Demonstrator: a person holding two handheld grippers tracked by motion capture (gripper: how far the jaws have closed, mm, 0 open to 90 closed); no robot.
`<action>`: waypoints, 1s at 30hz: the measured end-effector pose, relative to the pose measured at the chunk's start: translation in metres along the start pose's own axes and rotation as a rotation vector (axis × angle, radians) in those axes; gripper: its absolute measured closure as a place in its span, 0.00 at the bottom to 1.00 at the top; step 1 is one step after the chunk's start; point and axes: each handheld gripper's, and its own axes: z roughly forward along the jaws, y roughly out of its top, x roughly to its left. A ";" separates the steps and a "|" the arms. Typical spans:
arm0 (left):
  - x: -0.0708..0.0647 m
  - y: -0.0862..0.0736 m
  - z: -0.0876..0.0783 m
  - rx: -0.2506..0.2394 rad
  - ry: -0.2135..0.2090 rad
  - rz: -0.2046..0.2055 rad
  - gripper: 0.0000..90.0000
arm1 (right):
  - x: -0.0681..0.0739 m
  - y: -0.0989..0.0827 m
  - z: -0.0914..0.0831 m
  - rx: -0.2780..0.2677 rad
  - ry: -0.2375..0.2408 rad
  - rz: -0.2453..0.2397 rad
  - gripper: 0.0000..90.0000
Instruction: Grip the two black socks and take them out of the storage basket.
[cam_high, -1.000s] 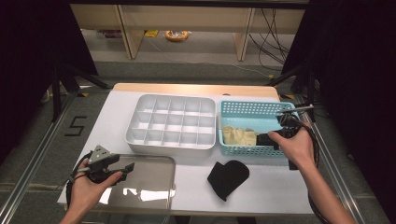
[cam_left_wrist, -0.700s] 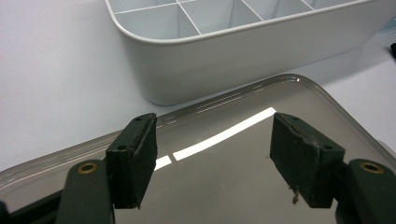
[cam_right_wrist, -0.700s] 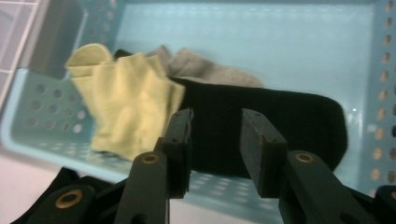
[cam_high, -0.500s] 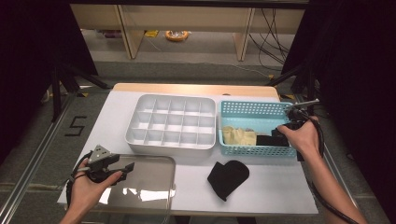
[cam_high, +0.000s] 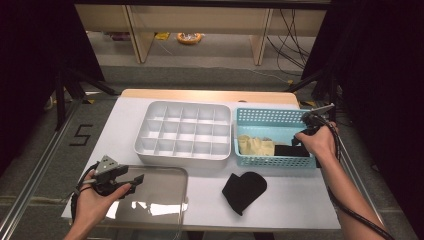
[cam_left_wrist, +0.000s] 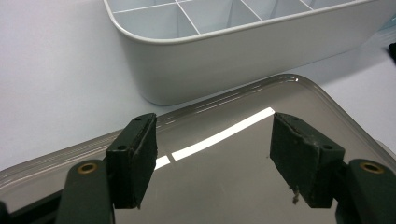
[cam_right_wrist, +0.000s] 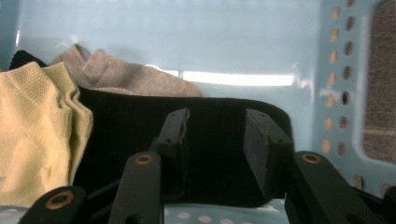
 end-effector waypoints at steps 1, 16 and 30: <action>0.000 0.000 0.000 -0.001 0.000 0.000 0.35 | -0.001 0.001 0.003 0.002 -0.012 -0.038 0.67; 0.001 0.000 0.000 -0.010 -0.004 -0.006 0.35 | 0.023 0.013 0.027 0.082 -0.013 0.003 0.61; 0.001 0.000 -0.001 -0.005 -0.004 -0.007 0.35 | 0.022 0.014 0.042 0.090 -0.029 -0.053 0.53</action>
